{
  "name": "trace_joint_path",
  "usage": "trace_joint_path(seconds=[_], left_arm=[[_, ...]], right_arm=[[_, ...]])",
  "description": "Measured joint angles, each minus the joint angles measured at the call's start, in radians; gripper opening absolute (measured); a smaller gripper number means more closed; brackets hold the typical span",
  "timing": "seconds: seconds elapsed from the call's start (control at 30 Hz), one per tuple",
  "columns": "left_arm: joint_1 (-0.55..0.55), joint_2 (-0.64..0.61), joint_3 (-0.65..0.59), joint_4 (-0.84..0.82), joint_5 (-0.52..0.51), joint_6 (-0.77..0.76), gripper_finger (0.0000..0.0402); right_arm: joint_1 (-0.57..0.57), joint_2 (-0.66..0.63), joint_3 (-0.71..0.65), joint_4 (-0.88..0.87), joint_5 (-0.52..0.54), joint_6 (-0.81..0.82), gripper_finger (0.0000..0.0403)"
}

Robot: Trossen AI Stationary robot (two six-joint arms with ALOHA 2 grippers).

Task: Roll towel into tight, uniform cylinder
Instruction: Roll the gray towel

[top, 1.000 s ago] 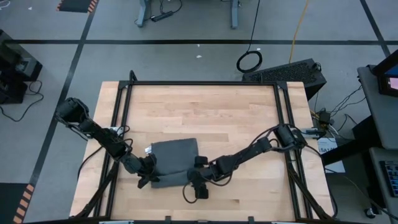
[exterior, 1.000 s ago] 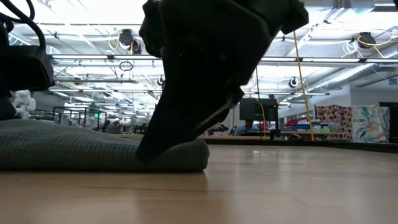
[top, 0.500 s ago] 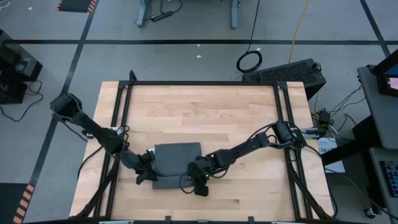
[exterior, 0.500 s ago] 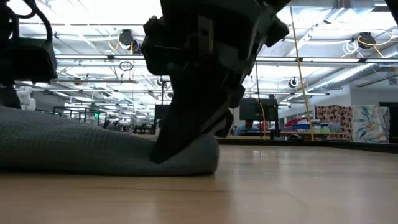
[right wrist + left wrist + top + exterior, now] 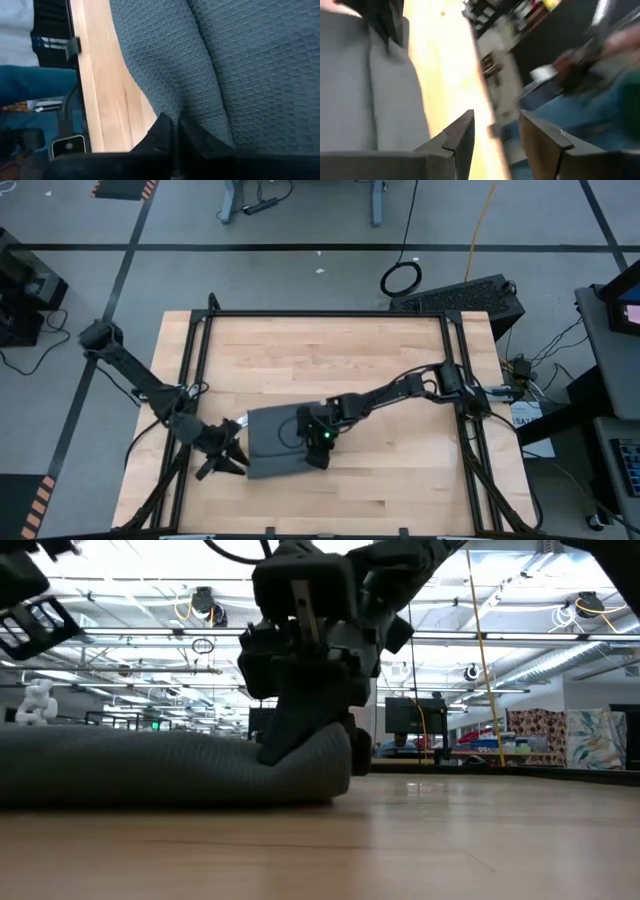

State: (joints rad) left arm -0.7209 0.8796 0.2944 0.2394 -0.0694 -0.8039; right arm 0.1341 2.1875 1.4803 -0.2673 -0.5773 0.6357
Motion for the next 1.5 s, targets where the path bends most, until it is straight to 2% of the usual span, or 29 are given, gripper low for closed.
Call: trace_joint_path(seconds=[0.13,0.27,0.4,0.63,0.77,0.97,1.23,1.37,1.5], left_arm=[[-0.063,0.074,0.079,-0.189,-0.120,0.107,0.0156],[-0.088,0.129,0.085,-0.161,-0.252,0.086,0.0159],[-0.088,0.162,0.085,-0.182,-0.262,0.107,0.0194],[-0.089,0.246,0.085,-0.216,-0.253,0.106,0.0295],[-0.091,0.283,0.085,-0.227,-0.286,0.104,0.0321],[-0.085,0.342,0.085,-0.289,-0.412,0.113,0.0324],[-0.070,0.404,0.084,-0.302,-0.414,0.165,0.0306],[-0.070,0.392,0.087,-0.306,-0.432,0.161,0.0283],[-0.071,0.352,0.112,-0.320,-0.404,0.159,0.0278]], right_arm=[[-0.029,-0.001,0.000,0.004,-0.024,0.004,0.0002],[-0.043,-0.001,0.000,0.007,-0.033,0.016,0.0001],[-0.056,-0.003,0.000,0.009,-0.057,0.024,0.0001],[-0.100,-0.003,0.000,0.012,-0.104,0.074,0.0001],[-0.117,-0.004,0.000,0.015,-0.131,0.087,0.0001],[-0.134,-0.005,0.000,0.026,-0.179,0.094,0.0000],[-0.146,-0.005,0.000,0.031,-0.238,0.115,0.0000],[-0.154,-0.005,0.000,0.030,-0.243,0.134,0.0000],[-0.155,-0.005,0.000,0.031,-0.244,0.139,0.0000]])
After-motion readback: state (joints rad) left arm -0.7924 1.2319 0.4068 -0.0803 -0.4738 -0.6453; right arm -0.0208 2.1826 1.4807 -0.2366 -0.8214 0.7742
